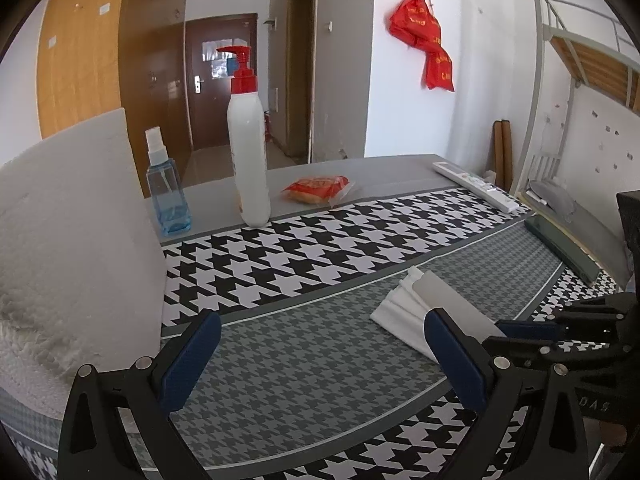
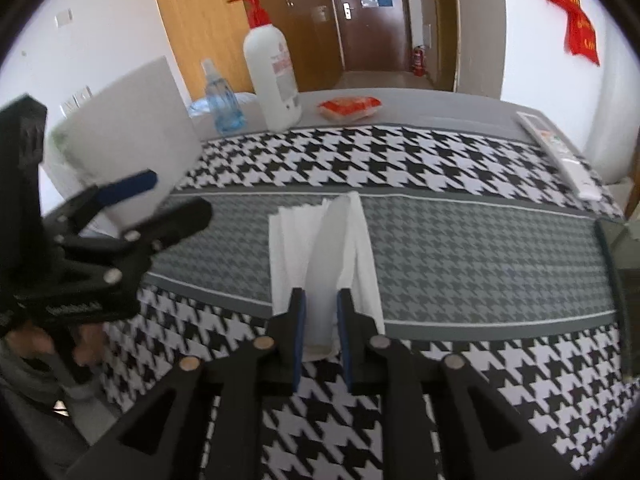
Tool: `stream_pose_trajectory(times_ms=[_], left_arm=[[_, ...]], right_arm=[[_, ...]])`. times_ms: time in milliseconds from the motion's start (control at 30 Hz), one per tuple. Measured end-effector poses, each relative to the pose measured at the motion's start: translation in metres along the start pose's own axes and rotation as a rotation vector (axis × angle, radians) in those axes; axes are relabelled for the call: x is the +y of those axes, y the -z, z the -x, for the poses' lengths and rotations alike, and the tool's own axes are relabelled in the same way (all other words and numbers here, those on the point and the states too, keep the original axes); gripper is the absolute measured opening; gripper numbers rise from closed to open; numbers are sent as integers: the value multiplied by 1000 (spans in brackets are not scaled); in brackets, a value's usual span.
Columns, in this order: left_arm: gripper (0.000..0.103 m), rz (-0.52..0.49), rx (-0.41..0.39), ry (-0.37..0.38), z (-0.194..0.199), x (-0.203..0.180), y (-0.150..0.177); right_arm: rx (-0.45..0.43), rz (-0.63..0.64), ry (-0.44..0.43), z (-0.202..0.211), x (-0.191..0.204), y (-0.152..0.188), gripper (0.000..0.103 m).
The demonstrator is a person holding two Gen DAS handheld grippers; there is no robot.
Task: Organize soft objects
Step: 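Close the right tool on the tissue packet's edge, then lift the tissue packet with the right tool while the left tool approaches it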
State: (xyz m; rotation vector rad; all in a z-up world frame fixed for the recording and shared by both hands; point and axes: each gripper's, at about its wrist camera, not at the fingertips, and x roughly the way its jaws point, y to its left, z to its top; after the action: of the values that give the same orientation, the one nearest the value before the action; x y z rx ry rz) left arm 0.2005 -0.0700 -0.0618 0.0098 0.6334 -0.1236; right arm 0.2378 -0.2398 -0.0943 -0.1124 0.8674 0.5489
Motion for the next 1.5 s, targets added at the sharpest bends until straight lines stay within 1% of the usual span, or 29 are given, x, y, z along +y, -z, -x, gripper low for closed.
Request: stream_pose_trajectory(times_ms=[67,167,233,467,767,800,833,900,933,1033,1167,1200,1267,1400,1467,1500], left_arm=[[102,1,-1,-1,0,0,0],[102,1,-2,-2,1,0,0],[102,-1,-2,-1,1,0,0],[102,-3,-1,-1,1,1,0],[102,-14,9,15,-1,-3,0],[102,-16,6,15,0,-4,1],[102,-20,4,15,0,-4,0],[102,-23,4,15,0,-6,1],[102,-24,4,16,-1,-6,0],[102,-23,10,24,-1,-6,0],[102,-38,14,41,-1,-9,1],[102,-40,12,52,-1,-11,1],[102,-43,2,88,2,-13,1],[102,-99,12,228,5,-25,3],[102,-131,9,257,5,-31,5],[102,-150,22,269,3,-35,6]], right_arm=[[-32,7,28,5,1,-1,29],[-74,17,39,14,3,-3,29],[-81,27,33,15,4,-5,29],[1,32,65,-11,1,-10,28],[35,50,39,-29,1,-14,28],[32,44,37,-28,1,-15,17],[23,37,30,-26,0,-15,13],[9,22,0,-19,-2,-16,12],[6,21,-9,-17,-2,-16,12],[-12,-2,-73,-4,-4,-15,12],[-59,-39,-148,15,-10,-15,12],[-68,-52,-169,20,-12,-15,12],[-82,-58,-184,25,-12,-15,12],[-87,-83,-211,28,-15,-11,12],[-85,-95,-222,27,-17,-10,12],[-85,-100,-226,27,-18,-9,12]])
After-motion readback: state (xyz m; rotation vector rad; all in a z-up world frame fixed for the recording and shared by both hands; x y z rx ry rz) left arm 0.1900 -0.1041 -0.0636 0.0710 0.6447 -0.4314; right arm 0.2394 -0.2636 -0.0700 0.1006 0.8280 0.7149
